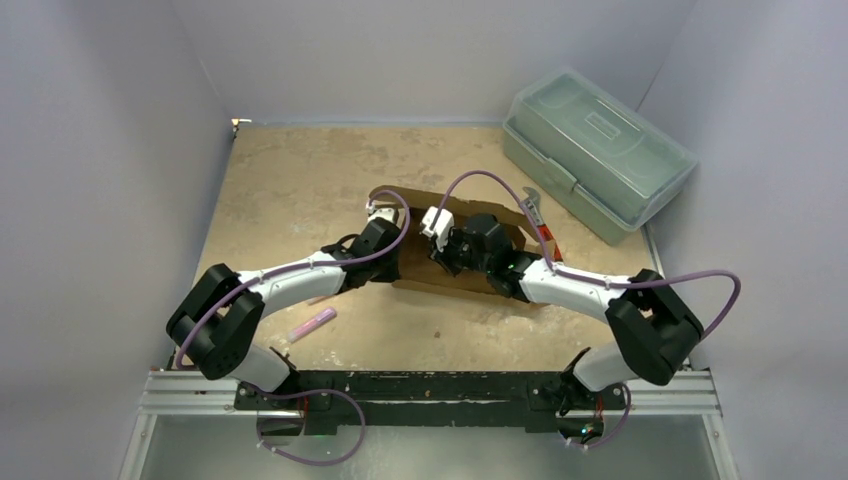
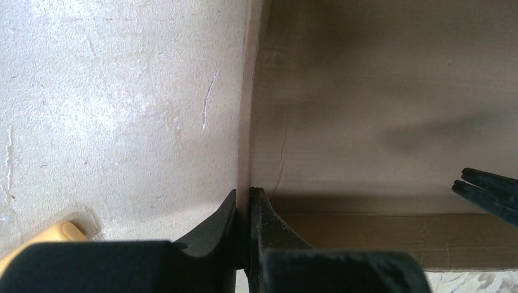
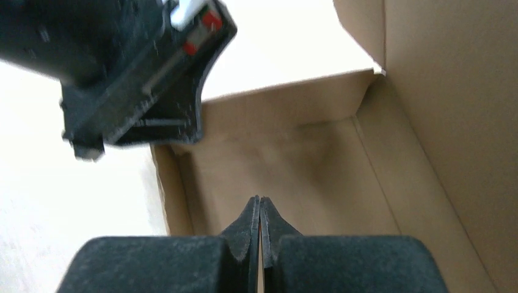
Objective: Fold the paper box
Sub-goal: Fold the paper box at the center of the board.
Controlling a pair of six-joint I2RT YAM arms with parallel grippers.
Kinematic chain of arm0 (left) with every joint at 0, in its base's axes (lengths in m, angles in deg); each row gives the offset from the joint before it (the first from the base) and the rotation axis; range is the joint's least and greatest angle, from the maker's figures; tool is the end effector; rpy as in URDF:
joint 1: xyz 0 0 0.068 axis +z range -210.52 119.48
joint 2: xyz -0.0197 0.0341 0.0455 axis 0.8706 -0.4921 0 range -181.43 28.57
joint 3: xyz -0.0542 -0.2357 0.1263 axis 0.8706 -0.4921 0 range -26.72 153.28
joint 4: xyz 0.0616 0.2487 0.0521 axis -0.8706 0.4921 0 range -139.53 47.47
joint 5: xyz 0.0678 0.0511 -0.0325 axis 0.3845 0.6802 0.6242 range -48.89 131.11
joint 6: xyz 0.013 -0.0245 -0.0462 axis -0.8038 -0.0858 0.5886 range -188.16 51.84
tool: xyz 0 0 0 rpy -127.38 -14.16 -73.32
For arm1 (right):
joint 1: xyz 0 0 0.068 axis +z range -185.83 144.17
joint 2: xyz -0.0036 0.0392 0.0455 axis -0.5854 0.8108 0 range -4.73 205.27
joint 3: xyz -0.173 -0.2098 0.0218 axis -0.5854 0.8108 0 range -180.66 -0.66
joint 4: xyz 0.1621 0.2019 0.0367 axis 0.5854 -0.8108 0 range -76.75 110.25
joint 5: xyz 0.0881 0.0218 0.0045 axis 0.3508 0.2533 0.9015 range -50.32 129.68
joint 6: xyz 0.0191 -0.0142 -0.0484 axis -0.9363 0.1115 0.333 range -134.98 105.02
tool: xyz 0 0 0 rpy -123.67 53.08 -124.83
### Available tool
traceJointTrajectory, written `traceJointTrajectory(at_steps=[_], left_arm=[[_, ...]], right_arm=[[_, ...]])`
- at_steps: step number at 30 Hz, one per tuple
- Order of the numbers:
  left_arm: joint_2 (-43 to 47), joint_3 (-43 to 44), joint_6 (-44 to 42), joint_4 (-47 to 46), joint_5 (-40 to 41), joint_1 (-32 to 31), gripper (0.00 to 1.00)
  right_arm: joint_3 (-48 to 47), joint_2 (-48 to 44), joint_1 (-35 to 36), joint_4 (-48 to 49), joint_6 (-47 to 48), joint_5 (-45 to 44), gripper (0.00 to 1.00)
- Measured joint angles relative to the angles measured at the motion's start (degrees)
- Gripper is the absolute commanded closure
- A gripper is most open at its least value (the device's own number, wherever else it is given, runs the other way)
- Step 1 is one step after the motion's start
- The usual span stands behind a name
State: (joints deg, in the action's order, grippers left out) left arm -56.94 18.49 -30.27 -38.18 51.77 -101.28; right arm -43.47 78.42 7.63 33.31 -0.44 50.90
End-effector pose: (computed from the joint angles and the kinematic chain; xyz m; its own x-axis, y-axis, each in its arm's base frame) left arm 0.2260 -0.1861 0.1787 -0.8094 -0.0991 -0.5788 0.0730 0.9610 -0.2666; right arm 0.2209 0.2189 0.2128 -0.1211 -0.4541 -0.8827 -0.8581 0.4949 -0.1368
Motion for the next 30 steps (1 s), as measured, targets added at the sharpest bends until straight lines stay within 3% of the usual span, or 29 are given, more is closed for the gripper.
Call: traceJointTrajectory(at_steps=[15,18,22,25,30], left_arm=[[0.0,-0.8,2.4,-1.4,1.4,-2.3,1.0],[-0.1,-0.9,3.3,-1.5,1.9,-3.3,1.0],[-0.1,-0.9,3.6,-1.5,2.0,-4.3,1.0],[-0.1,-0.9,4.0,-1.5,2.3,-5.2,1.0],[-0.2,-1.0,4.7,-1.6,2.8,-6.3,1.0]], right_arm=[[-0.2,1.1,-1.4,6.0,-8.4,-0.5,1.0],[-0.6,0.6,-1.6,6.1,-8.3,-4.6,0.97],[-1.7,-0.2,-1.9,7.0,-7.8,-11.2,0.83],[-2.9,-0.3,-2.3,7.7,-6.6,-15.7,0.79],[-4.7,0.0,-4.0,6.5,-7.2,-11.6,0.76]])
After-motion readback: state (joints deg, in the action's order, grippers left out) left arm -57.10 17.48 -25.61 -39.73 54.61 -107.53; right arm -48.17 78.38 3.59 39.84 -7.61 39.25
